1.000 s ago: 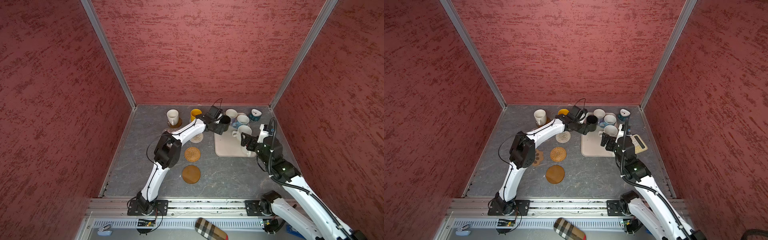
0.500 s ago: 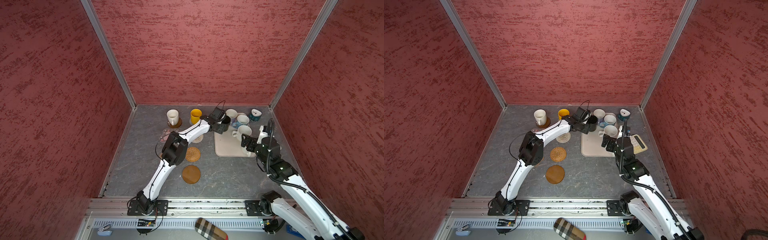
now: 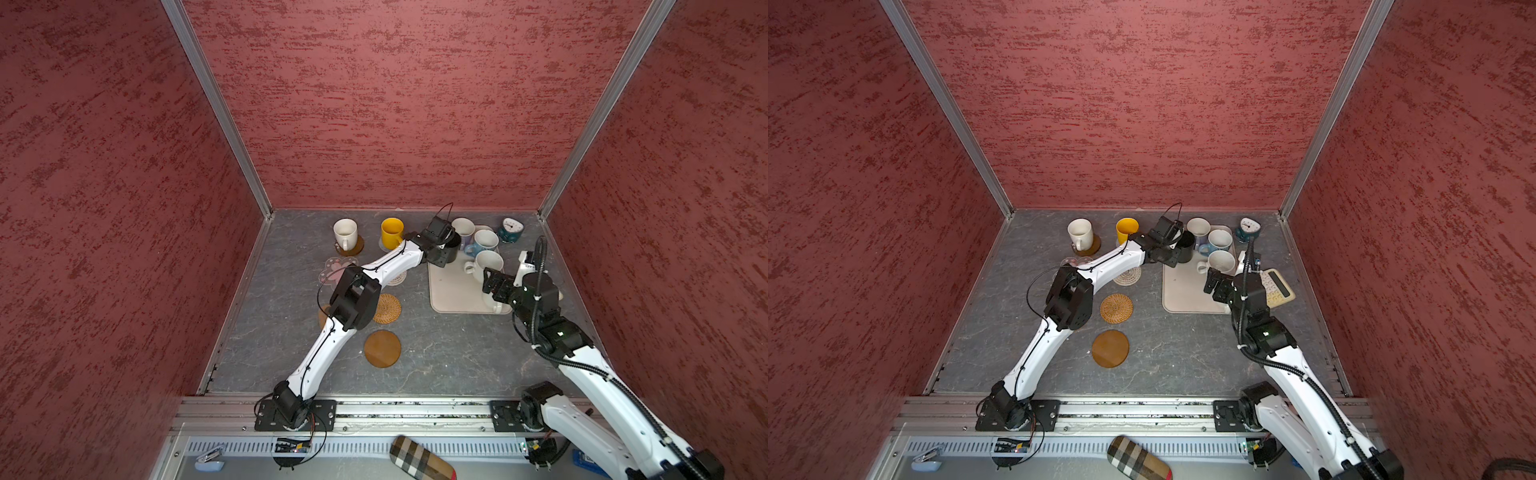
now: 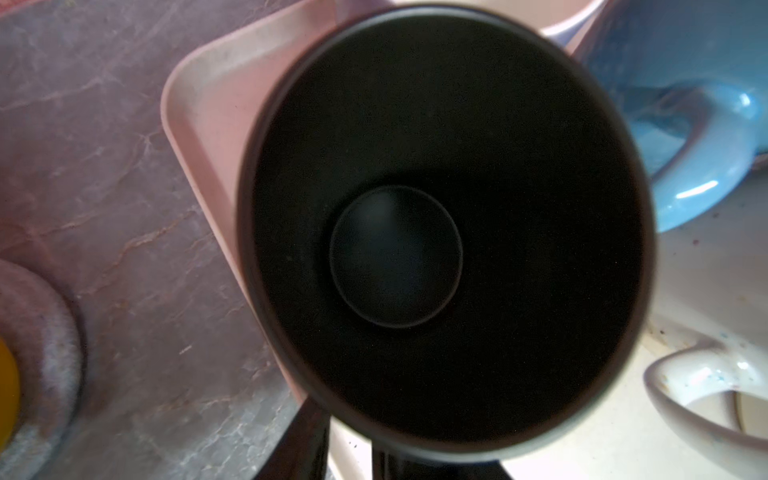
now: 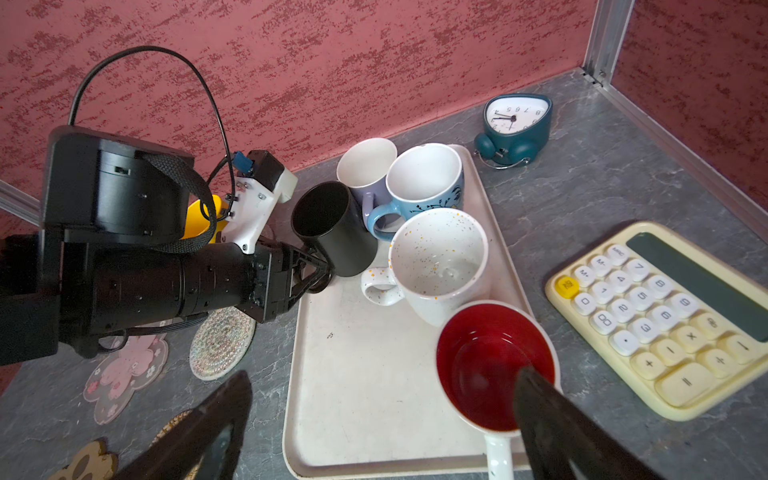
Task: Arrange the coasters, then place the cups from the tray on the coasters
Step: 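Lift the black mug with the left gripper while the right gripper hovers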
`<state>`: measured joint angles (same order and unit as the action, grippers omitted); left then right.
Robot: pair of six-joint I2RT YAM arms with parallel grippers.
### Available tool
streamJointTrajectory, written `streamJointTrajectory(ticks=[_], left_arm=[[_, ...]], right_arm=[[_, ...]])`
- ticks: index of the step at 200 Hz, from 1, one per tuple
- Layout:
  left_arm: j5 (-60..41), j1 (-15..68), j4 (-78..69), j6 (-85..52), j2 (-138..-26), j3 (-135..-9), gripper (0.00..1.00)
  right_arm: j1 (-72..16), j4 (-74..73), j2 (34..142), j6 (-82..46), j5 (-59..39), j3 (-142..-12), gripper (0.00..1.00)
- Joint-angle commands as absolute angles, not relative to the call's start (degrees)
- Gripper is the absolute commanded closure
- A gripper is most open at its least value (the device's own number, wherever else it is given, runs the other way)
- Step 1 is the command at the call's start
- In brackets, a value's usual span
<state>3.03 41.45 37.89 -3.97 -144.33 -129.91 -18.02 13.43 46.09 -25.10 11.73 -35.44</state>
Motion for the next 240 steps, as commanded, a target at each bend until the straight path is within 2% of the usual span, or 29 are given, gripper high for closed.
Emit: streamJointTrajectory(ticks=[1,120,168,240], left_arm=[[4.0,41.9,38.3,-2.9,-145.5,-131.6,0.63],[5.4,42.5,39.8,-1.3,-145.0,-132.0,1.0],[5.7,42.5,40.3,-1.0,-142.2,-131.7,1.0],[6.4,43.1,37.2,-1.0,-132.0,-126.0,1.0]], right_arm=[[-17.3,11.0,46.0,-25.8,10.2,-34.6,0.01],[-16.5,10.5,46.3,-26.1,8.5,-34.3,0.01],[-16.4,10.4,46.6,-25.9,7.2,-34.7,0.01],[-16.4,13.5,44.0,-25.1,6.4,-37.4,0.01]])
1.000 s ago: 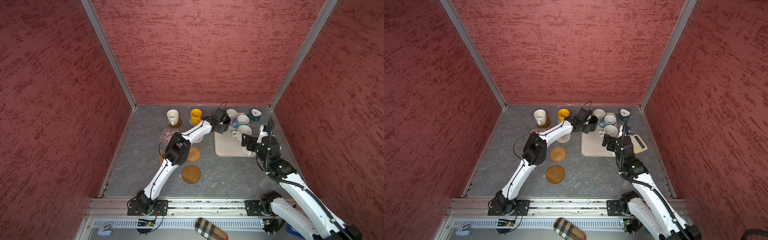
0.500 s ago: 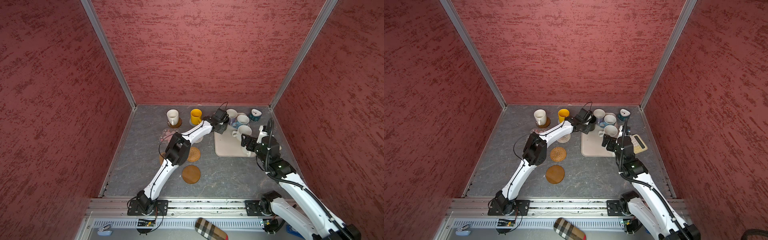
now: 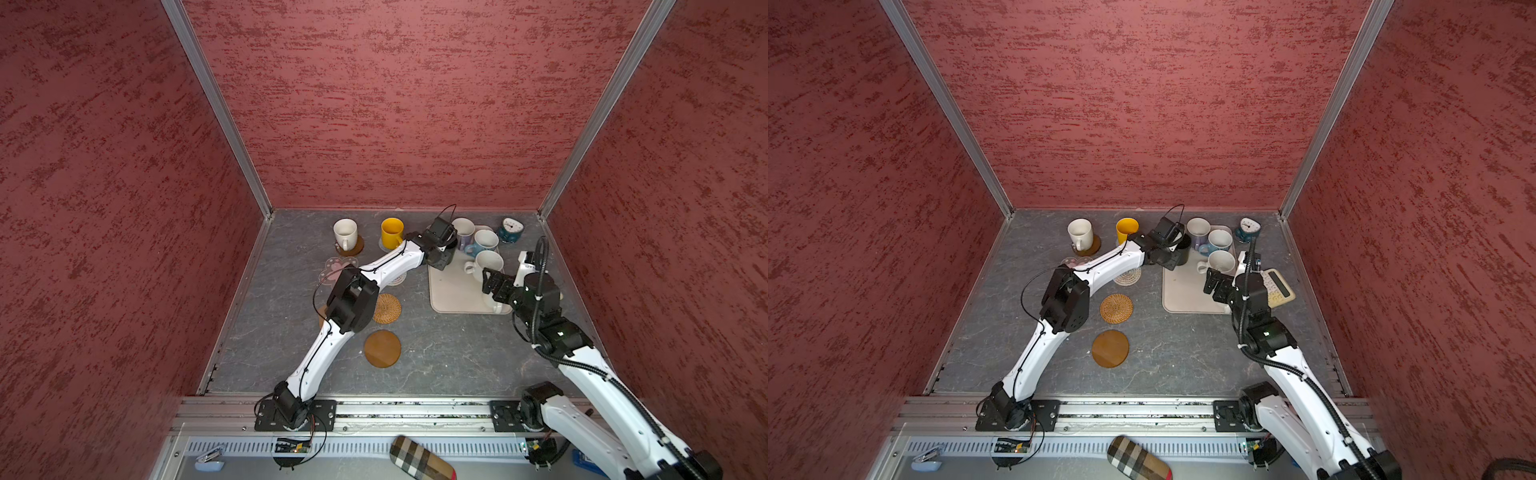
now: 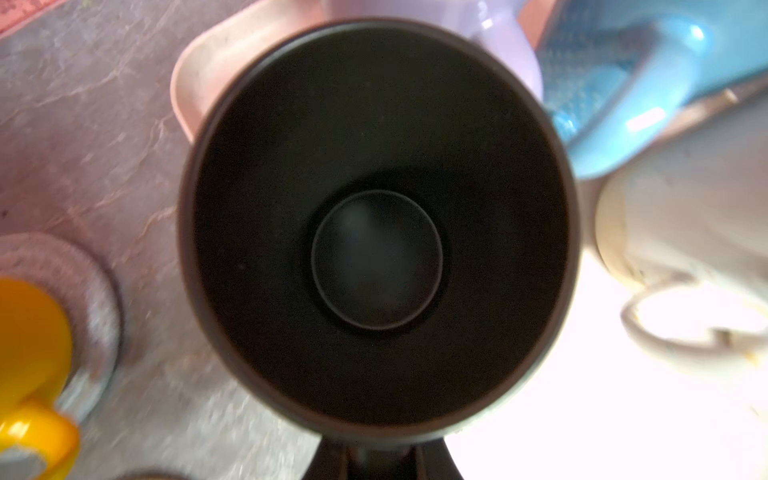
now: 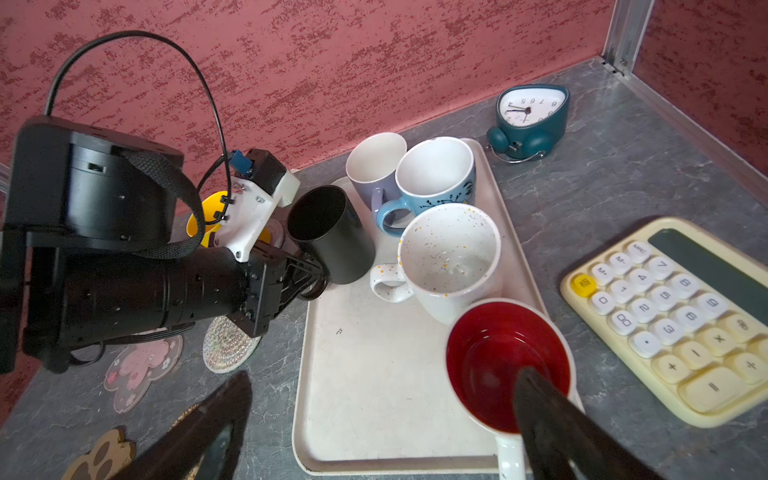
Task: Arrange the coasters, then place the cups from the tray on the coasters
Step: 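Lift the black mug with the left gripper while the right gripper hovers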
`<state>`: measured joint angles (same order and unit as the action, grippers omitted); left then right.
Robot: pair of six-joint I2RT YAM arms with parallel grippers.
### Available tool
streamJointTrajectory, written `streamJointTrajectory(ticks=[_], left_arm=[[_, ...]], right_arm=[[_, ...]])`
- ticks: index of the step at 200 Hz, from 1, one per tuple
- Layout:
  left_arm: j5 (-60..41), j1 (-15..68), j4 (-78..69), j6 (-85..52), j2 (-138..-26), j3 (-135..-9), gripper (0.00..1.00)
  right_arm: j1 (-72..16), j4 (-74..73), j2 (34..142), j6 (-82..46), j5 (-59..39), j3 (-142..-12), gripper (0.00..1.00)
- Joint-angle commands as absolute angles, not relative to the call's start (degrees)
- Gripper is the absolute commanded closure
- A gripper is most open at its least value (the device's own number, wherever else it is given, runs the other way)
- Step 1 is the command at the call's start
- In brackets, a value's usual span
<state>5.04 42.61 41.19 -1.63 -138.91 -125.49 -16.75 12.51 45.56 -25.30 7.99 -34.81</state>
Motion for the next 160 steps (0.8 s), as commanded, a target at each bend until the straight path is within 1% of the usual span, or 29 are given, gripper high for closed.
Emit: streamJointTrajectory(ticks=[1,34,81,92,119,160], left_arm=[[6.4,43.1,37.3,-1.0,-131.9,-126.0,1.0],[7.0,43.4,36.9,-1.5,-127.3,-122.5,1.0],[8.9,43.7,33.4,-2.3,-116.5,-109.9,1.0],[9.4,43.5,32.7,-2.6,-113.8,-106.6,1.0],[10.8,43.4,31.9,-3.9,-106.9,-99.1,1.0],[14.1,43.0,30.5,-5.9,-96.4,-86.2,1.0]], right_arm=[[-16.4,13.6,44.0,-25.1,6.4,-37.4,0.01],[-16.4,17.0,43.9,-25.2,5.8,-40.0,0.01],[-16.4,18.8,43.6,-26.2,0.7,-41.7,0.01],[-16.4,18.5,44.9,-25.7,-2.7,-42.0,0.01],[-16.5,20.9,52.7,-24.6,-10.7,-44.8,0.02],[-16.7,16.2,54.2,-24.7,-13.1,-44.0,0.01]])
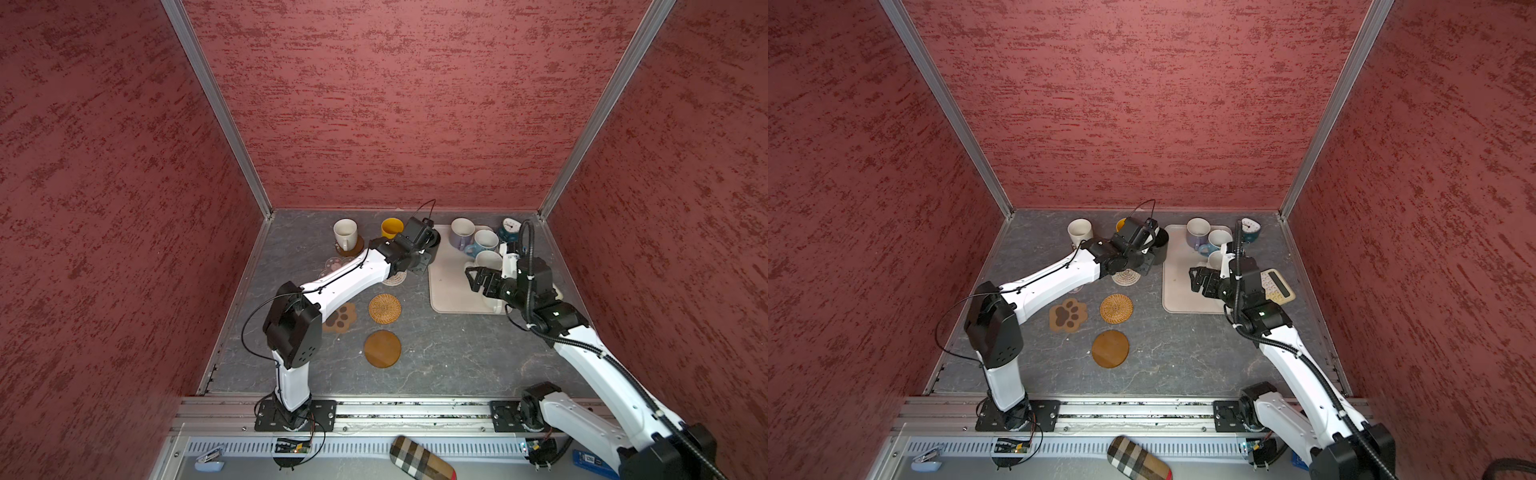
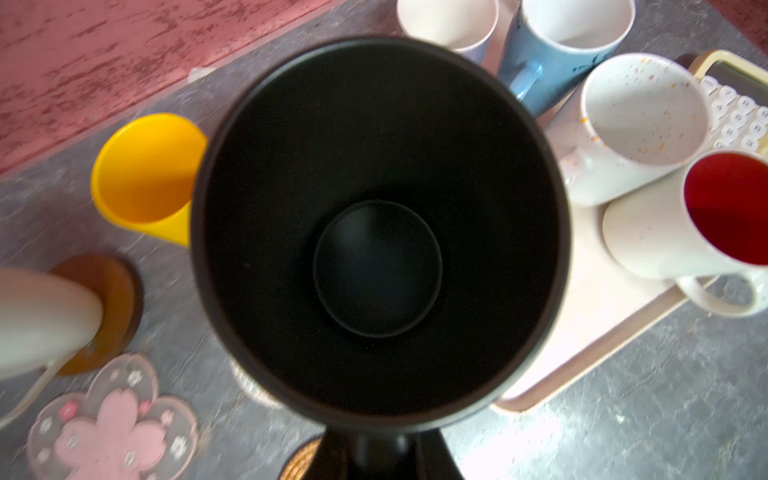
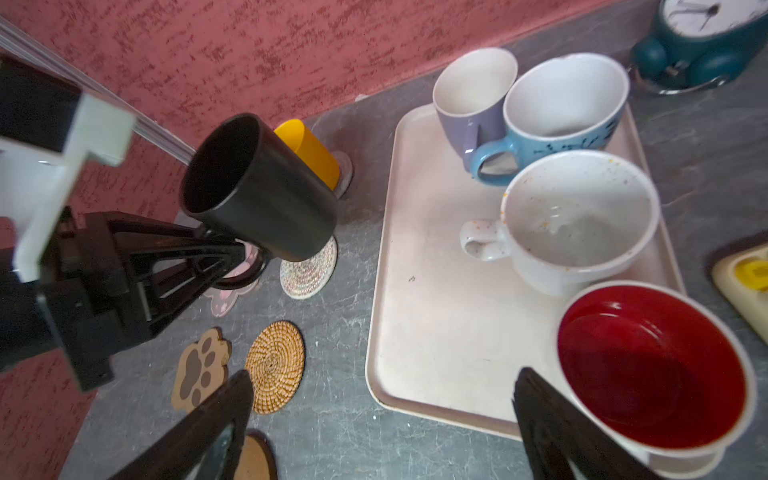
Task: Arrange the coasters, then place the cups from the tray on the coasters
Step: 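Lift the black mug with the left gripper while the right gripper hovers, then carry the black mug with the left gripper over the pink flower coaster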
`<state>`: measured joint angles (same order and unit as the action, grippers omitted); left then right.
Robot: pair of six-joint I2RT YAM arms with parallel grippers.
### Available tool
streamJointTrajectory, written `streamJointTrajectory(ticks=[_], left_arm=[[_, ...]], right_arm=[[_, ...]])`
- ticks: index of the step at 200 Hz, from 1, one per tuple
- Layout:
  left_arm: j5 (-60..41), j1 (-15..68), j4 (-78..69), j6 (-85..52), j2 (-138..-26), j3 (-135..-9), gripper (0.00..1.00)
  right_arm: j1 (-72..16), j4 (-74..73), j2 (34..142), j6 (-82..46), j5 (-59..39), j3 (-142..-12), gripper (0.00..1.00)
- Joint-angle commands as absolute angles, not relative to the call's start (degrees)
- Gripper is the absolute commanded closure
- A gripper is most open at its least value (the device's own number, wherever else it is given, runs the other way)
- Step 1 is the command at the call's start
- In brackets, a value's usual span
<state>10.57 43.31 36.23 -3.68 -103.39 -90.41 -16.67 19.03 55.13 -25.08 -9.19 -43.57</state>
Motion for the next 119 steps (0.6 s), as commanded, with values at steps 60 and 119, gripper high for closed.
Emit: streamJointTrajectory(ticks=[60,119], left_arm=[[16.2,39.2,28.8,-12.0,-83.0,-71.1,1.0],[17.2,32.9,26.3,-16.7,-71.4,-59.0,1.0]], right_arm=[[-17.9,13.2,57.8,-24.8,-16.0,-45.9,0.02],[-20.1,9.4,62.4,-24.3,-17.3,-47.0,0.03]])
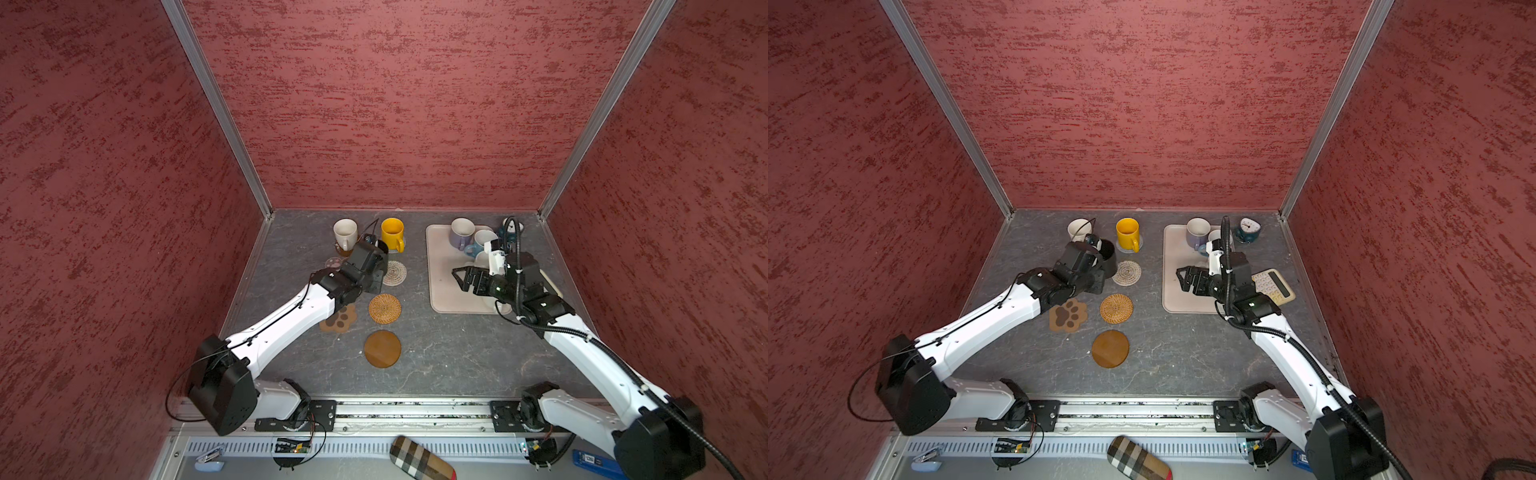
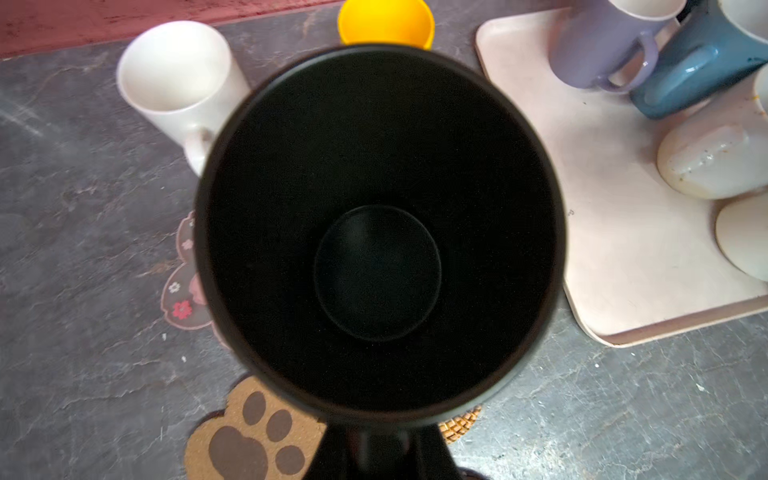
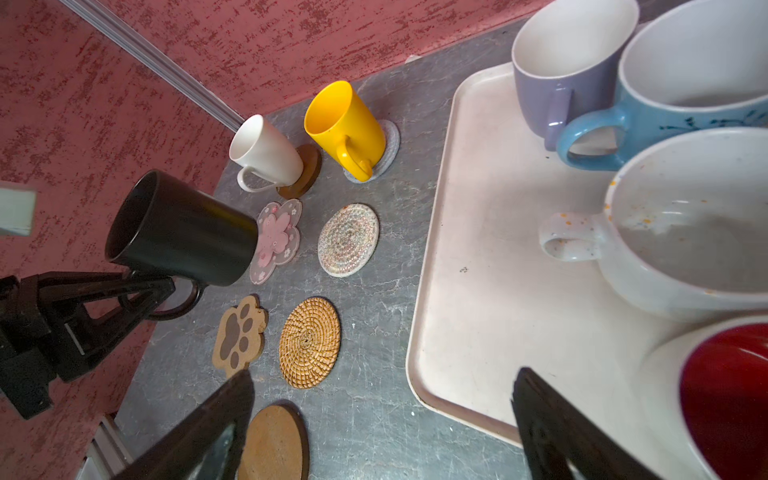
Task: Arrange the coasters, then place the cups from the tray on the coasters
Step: 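Carry the black mug with the left gripper over the pink flower coaster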
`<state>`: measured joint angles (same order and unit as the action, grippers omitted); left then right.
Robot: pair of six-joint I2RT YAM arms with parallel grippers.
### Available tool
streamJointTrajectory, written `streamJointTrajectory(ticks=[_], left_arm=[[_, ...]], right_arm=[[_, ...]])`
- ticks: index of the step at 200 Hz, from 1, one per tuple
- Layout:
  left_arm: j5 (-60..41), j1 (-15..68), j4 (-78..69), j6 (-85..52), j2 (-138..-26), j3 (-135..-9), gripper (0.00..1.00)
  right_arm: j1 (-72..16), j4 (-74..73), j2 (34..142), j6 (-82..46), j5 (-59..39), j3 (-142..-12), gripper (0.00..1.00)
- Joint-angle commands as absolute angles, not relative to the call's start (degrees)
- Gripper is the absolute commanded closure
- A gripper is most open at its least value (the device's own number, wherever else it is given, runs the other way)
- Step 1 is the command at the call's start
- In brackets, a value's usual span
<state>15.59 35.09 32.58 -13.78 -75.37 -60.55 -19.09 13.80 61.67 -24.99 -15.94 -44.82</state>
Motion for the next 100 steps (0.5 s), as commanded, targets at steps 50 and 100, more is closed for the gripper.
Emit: streamJointTrajectory(ticks=[50,100], left_arm=[[14.9,27.5,27.8,-16.5,-69.2,-55.1,1.0],[11.9,21.5,24.2,-17.0,-66.5,-49.4,1.0]], right_arm=[[-22.3,3.0,65.4,-25.8,-17.1,-46.4,0.02],[-23.9,-0.3,71.4,-25.1,-16.8,-47.8,0.02]])
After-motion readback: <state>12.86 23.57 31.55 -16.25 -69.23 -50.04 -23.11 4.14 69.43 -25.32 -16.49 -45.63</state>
